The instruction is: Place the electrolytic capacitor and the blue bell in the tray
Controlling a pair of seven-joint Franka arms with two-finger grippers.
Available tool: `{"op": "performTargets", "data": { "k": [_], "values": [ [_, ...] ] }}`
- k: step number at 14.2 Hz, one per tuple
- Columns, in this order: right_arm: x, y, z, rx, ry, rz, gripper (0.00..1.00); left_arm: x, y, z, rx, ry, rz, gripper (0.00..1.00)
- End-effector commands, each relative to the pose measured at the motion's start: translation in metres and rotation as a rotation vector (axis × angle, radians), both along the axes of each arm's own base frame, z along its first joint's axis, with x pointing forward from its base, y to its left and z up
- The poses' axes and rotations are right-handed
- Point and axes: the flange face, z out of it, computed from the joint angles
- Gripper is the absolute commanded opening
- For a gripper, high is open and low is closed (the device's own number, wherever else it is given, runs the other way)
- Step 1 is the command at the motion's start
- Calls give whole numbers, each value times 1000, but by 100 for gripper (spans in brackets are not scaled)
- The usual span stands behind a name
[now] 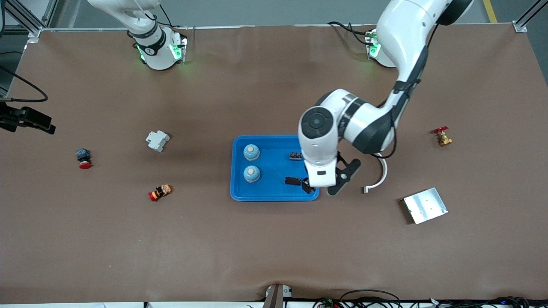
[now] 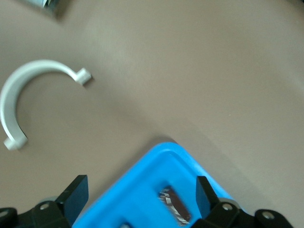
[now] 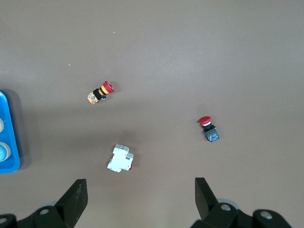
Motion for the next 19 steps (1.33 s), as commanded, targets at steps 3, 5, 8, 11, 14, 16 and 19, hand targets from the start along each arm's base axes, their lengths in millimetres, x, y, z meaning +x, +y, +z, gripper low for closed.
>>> {"op": "performTargets", "data": {
  "k": [3,5,8,11,14,16,19],
  "values": [
    [3,-7,5,-21,-17,-6,100,-1,31,30,0,60,-146,100],
    [3,-3,6,-6,-23,-5,100,9,52,50,-5,64,-313,100],
    [4,2,8,-3,-30,-112,100,23,81,63,-7,84,-526,100],
    [4,6,9,-3,-35,-116,100,42,127,69,-23,99,-621,100],
    [3,2,10,-4,-33,-122,100,52,150,65,-6,103,-609,100],
    [3,-2,17,-3,-45,-119,100,61,175,66,-5,104,-639,100],
    [3,-3,18,17,-47,-126,100,73,208,69,-2,94,-703,100]
  ]
}}
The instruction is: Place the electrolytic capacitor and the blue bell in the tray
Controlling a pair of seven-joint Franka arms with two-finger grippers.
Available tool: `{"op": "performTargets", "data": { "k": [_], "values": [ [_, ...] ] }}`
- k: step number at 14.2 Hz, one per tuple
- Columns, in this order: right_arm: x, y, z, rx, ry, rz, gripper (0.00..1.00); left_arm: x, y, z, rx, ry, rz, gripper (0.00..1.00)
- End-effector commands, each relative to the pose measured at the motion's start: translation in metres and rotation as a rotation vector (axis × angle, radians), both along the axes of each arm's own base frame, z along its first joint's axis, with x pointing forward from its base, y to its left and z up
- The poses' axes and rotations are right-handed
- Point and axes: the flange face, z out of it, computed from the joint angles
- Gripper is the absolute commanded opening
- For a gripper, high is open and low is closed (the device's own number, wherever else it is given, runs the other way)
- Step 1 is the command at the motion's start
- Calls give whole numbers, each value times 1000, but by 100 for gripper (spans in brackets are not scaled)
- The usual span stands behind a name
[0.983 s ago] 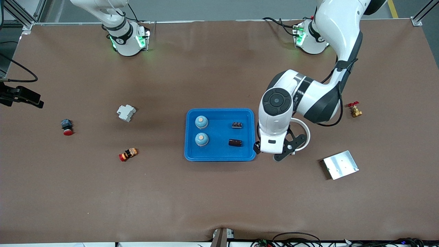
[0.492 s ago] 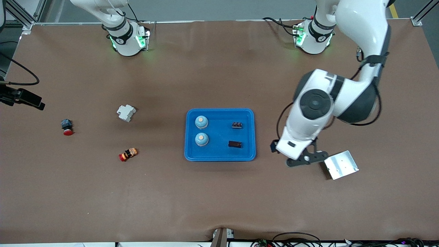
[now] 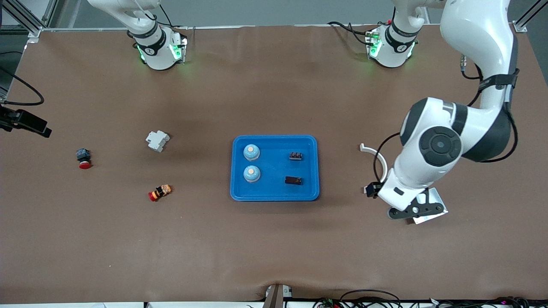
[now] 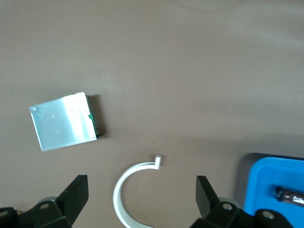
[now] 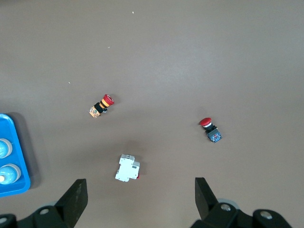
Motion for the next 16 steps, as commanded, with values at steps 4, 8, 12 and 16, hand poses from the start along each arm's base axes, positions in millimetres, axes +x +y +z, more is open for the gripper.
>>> {"op": "performTargets", "data": {
  "k": [4,8,12,16],
  "values": [
    [0,-3,6,22,-3,-19,100,5,48,32,-17,-40,-32,100],
    [0,-2,6,40,-6,-27,100,-4,83,79,-10,-68,-57,100],
    [-1,-3,5,39,4,-30,100,-32,98,126,-40,-25,-125,100],
    [-2,-9,4,40,11,-38,100,-71,96,155,-36,-23,-163,100]
  ]
}}
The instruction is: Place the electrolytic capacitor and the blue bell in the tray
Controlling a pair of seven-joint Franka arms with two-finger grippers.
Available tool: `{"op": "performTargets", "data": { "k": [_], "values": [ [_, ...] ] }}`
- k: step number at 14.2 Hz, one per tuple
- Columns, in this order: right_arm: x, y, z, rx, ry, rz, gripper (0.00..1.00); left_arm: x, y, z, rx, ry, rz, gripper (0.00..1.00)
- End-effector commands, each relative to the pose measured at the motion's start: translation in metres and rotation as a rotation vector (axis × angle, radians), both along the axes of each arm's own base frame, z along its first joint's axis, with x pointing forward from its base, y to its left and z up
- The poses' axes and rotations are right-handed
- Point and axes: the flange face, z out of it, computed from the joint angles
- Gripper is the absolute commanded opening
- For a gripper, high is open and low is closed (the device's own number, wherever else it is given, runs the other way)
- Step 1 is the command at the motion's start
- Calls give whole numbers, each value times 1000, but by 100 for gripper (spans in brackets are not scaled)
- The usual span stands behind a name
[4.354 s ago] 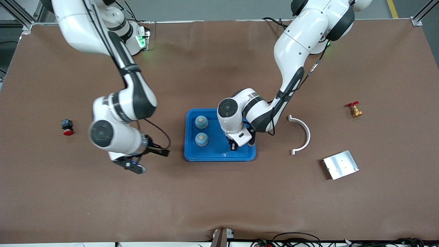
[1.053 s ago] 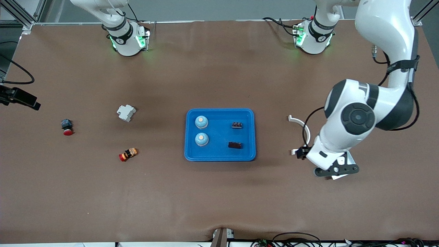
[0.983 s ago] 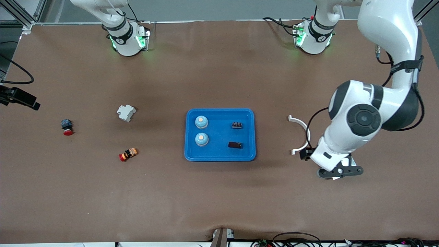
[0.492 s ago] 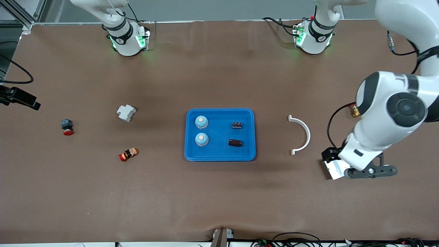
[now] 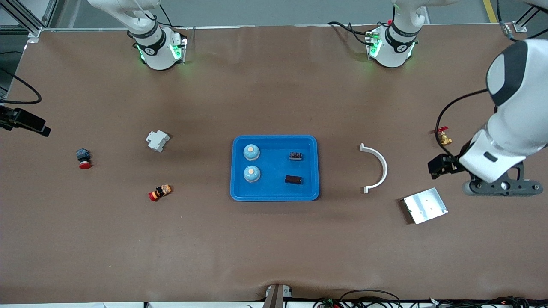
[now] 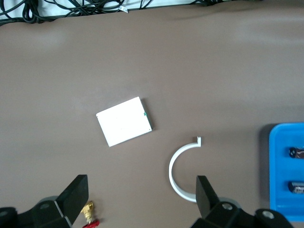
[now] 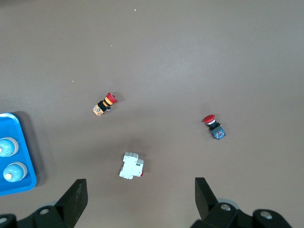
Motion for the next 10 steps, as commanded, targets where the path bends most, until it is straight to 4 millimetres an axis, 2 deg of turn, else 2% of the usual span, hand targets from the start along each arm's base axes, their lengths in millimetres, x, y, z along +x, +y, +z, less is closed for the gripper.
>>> {"op": "performTargets", "data": {
  "k": [1,4,6,10],
  "values": [
    [0,-4,5,18,-1,-23,100,-37,8,17,-14,25,-35,100],
    [0,-2,5,18,-1,-20,100,-55,30,36,-67,62,-74,100],
    [0,-2,5,18,-1,-20,100,-60,30,45,-82,57,-65,100],
    [-2,-3,5,18,0,-3,100,-57,24,40,-81,59,-78,100]
  ]
}}
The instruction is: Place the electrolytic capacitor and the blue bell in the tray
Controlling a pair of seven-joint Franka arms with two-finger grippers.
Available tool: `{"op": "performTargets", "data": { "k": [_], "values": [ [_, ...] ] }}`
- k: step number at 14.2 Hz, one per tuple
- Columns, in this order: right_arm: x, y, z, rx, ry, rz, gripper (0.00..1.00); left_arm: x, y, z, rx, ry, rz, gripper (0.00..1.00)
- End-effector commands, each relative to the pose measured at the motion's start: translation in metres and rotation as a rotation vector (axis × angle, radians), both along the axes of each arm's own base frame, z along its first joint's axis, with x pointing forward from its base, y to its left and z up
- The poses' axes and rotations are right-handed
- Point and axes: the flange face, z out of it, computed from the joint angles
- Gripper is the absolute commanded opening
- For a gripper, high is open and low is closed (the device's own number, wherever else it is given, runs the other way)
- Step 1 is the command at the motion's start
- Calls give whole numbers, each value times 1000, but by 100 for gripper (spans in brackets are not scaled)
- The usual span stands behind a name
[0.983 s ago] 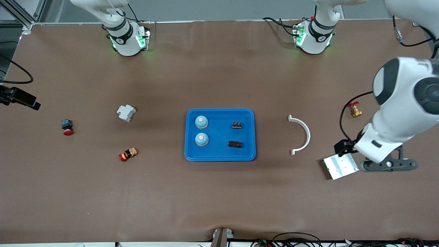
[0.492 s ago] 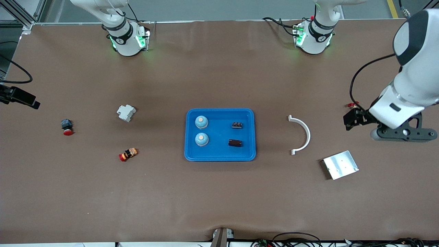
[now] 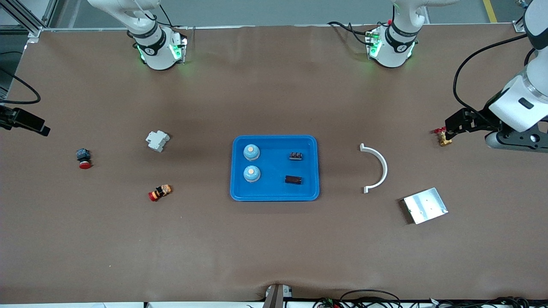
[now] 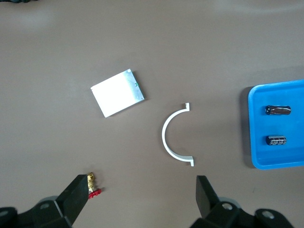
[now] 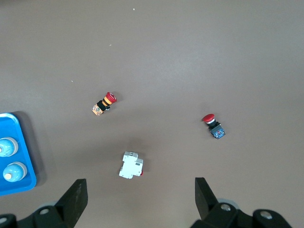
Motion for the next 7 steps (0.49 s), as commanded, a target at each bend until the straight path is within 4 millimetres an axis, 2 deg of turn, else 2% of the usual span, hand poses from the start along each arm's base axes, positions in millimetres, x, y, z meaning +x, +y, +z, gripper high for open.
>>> {"op": "performTargets", "data": {
  "k": [1,4,7],
  "values": [
    [-1,-2,5,17,-2,-1,100,-3,-4,-3,-6,3,-20,100],
    [-1,2,6,15,-3,8,100,-4,-11,1,-2,-9,-17,100],
    [-2,0,6,17,-2,51,100,-7,-8,8,-7,-21,-19,100]
  ]
}}
